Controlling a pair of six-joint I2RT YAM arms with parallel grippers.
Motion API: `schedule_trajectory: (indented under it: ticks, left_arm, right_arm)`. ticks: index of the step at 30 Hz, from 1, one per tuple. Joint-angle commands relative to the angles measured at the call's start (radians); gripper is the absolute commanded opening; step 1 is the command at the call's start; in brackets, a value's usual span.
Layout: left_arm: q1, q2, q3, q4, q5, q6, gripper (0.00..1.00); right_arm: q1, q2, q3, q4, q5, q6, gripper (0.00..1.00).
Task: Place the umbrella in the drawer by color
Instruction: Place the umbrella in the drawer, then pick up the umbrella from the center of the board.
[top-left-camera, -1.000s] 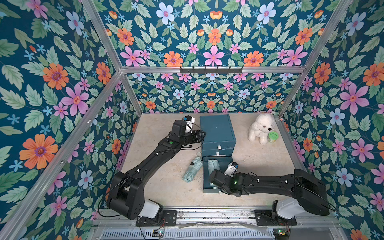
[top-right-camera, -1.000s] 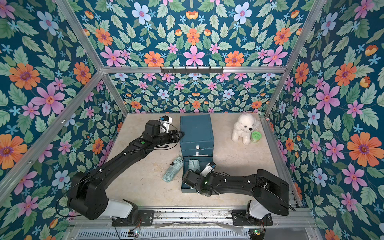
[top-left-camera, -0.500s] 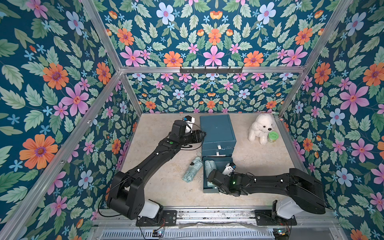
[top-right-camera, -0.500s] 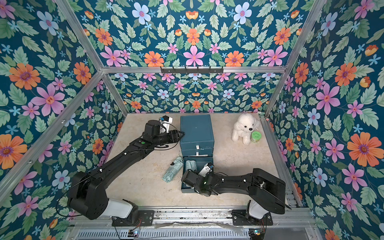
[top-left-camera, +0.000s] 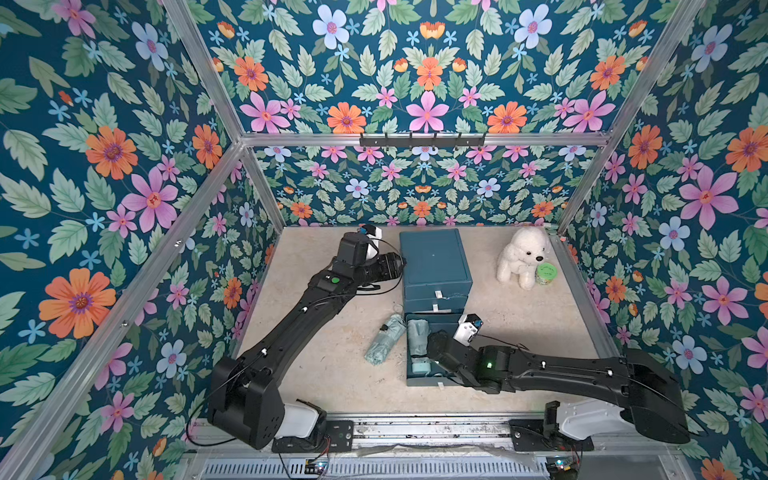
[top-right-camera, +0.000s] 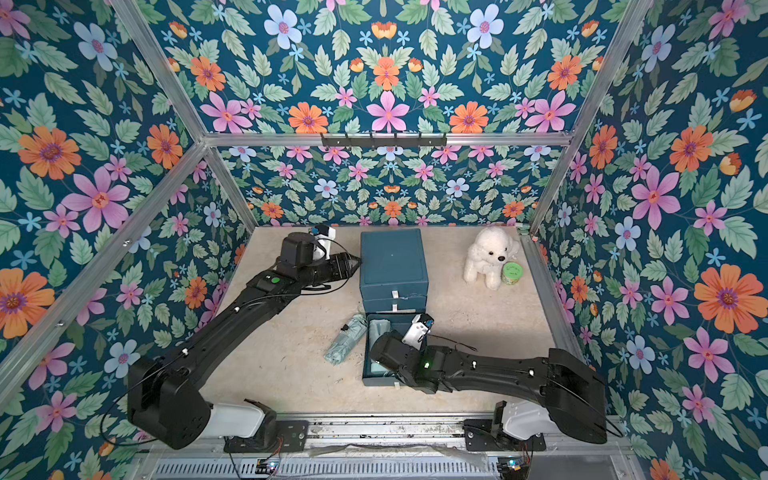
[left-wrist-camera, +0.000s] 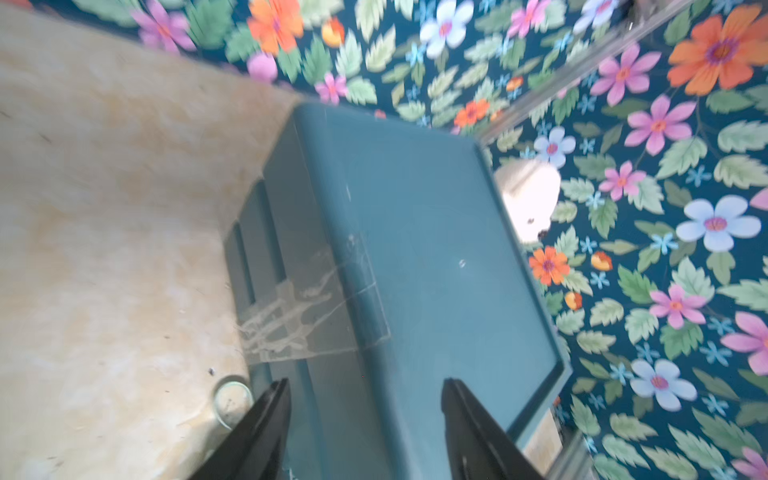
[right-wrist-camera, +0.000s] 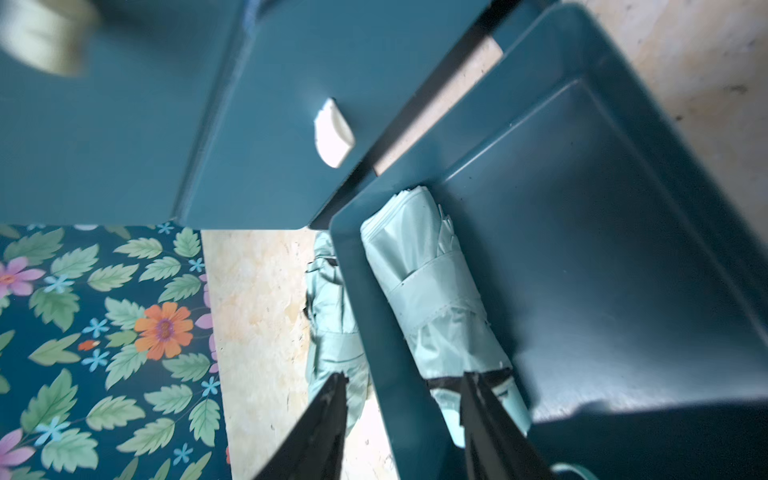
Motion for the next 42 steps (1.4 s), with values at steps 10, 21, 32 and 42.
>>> schedule_trajectory:
  ticks: [10,21,32,42]
  left_arm:
    - [0.005,-0.337,-0.286,-0.192,-0.366,-0.044,0.71]
    - [-0.096,-0.307,-0.61,-0.051,-0.188,-0.124,0.67]
    - [-0.121,-0.142,-0.61,0.035,-0.208,-0.12,0.67]
    - [-0.134,-0.061,-0.628,-0.007,-0.275,-0.139,0.26]
  right_arm:
    - [0.007,-0.272,-0.11,-0.021,0.009,-0.265,0.43]
    - [0.007,-0.292,-0.114,0.02,-0.016,-0.325,0.46]
    - [0.011,-0.262,-0.119,0.059,-0.055,-0.318,0.46]
    - [0.011,-0.226,-0.091,0.071,-0.063,-0.338,0.46]
